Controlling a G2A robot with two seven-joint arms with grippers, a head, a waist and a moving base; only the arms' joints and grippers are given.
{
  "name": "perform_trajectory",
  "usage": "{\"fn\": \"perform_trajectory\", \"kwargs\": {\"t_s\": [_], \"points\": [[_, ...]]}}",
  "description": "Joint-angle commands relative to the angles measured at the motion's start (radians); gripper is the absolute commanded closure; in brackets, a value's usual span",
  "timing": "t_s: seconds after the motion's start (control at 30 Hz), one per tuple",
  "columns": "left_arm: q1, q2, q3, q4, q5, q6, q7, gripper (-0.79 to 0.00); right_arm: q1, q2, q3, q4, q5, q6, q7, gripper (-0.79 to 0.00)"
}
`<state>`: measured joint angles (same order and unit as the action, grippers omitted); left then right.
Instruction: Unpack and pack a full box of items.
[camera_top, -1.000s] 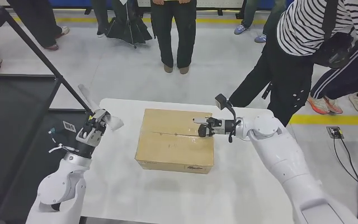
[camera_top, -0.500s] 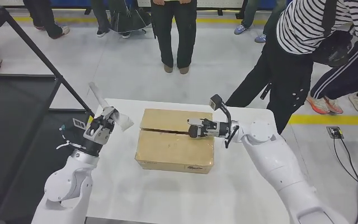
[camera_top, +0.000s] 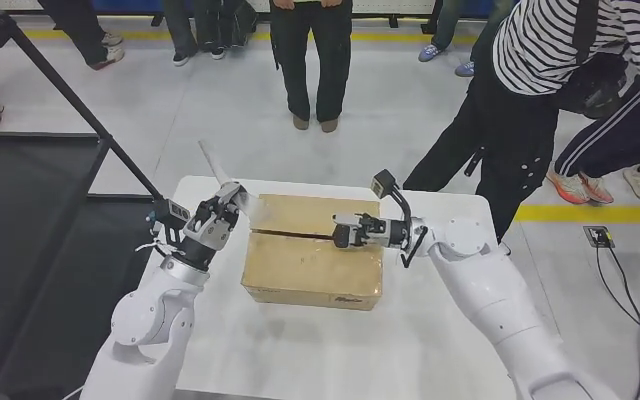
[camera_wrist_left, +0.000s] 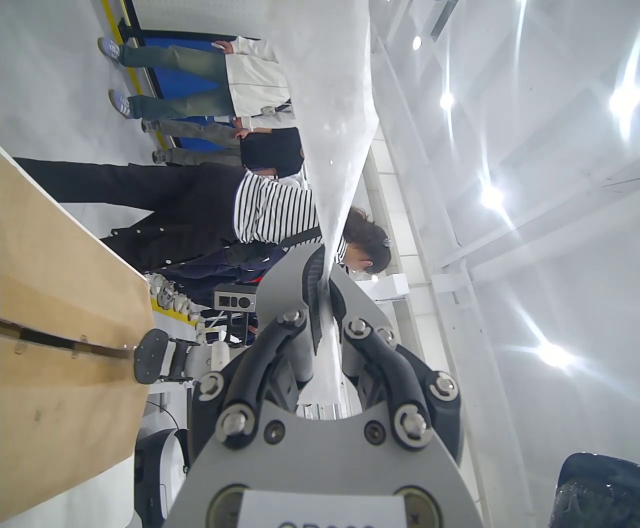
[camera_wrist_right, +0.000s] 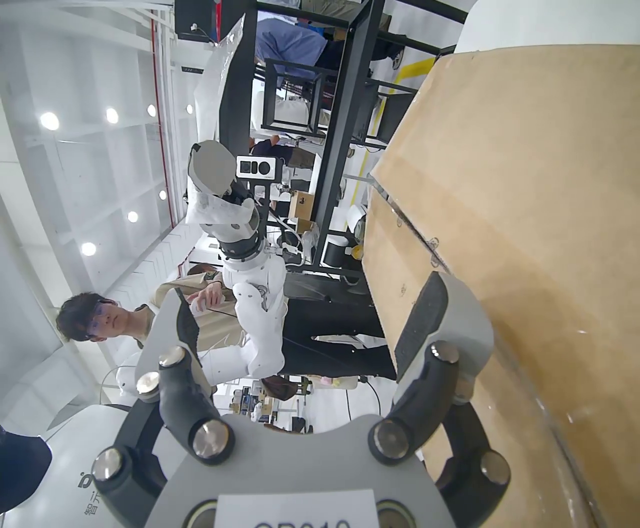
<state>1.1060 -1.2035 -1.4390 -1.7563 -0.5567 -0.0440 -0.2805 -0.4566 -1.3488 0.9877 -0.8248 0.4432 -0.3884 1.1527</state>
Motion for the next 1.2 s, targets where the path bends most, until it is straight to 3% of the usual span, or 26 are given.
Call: {"fn": "perform_trajectory", "kwargs": {"t_s": [0.0,0.37,0.6,0.9,0.97,1.03,1.17], "points": [[0.007,-0.002,0.008,-0.012,-0.014,-0.004,0.006,0.0,-0.017,-0.001,-0.001,-0.028,0.008,-0.009,-0.012,-0.785],[-0.045,-0.045,0.196,-0.031,-0.03,-0.085,0.164,0.0,-0.067,-0.04,-0.042,-0.085,0.086,-0.244,-0.093,-0.785],[-0.045,-0.06,0.232,-0.029,-0.059,-0.091,0.186,0.0,-0.096,-0.049,-0.032,-0.089,0.14,-0.387,-0.108,-0.785],[-0.026,-0.07,0.239,-0.024,-0.058,-0.084,0.185,0.0,-0.11,-0.051,-0.029,-0.126,0.131,-0.425,-0.146,-0.785],[-0.024,-0.072,0.238,-0.023,-0.055,-0.085,0.188,0.0,-0.112,-0.049,-0.027,-0.135,0.131,-0.422,-0.143,-0.656],[-0.023,-0.074,0.237,-0.023,-0.055,-0.085,0.19,0.0,-0.116,-0.047,-0.025,-0.147,0.131,-0.423,-0.144,-0.585],[-0.025,-0.078,0.234,-0.019,-0.053,-0.084,0.19,0.0,-0.128,-0.039,-0.017,-0.167,0.128,-0.425,-0.146,-0.514]]}}
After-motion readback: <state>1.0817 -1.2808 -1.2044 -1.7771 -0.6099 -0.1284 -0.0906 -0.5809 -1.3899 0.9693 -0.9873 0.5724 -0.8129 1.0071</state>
